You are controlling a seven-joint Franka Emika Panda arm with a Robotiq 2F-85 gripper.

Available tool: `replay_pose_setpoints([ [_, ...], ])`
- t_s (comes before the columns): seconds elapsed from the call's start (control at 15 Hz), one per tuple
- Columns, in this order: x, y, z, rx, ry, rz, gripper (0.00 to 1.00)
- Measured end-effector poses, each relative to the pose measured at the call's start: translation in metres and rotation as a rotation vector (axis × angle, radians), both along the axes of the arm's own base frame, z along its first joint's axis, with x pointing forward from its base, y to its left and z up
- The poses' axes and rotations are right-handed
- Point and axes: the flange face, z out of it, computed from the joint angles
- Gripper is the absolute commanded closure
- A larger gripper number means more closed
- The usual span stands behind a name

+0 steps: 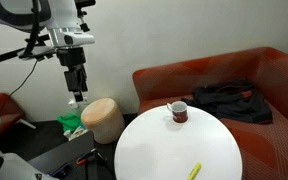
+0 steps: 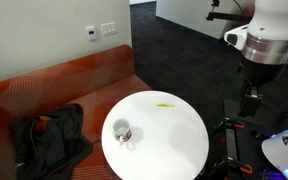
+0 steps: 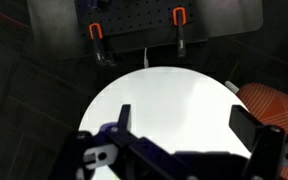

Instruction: Put the marker in the mug

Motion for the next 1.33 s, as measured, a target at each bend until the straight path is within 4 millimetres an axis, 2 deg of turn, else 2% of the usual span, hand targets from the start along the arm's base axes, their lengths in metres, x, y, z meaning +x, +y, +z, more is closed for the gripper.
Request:
replay_pose_setpoints([
  [0.47, 0.001, -0.002, 0.001, -0.003, -0.004, 0.002, 0.0],
  [0.67, 0.006, -0.015, 0.008, -0.016, -0.028, 0.044, 0.0],
  [0.93, 0.023, -0.051, 0.027, -0.018, -0.117, 0.122, 0.0],
  [1.13, 0.037, -0.089, 0.038, -0.007, -0.2, 0.17, 0.0],
  [1.33, 0.054, -0.128, 0.039, 0.027, -0.283, 0.205, 0.0],
])
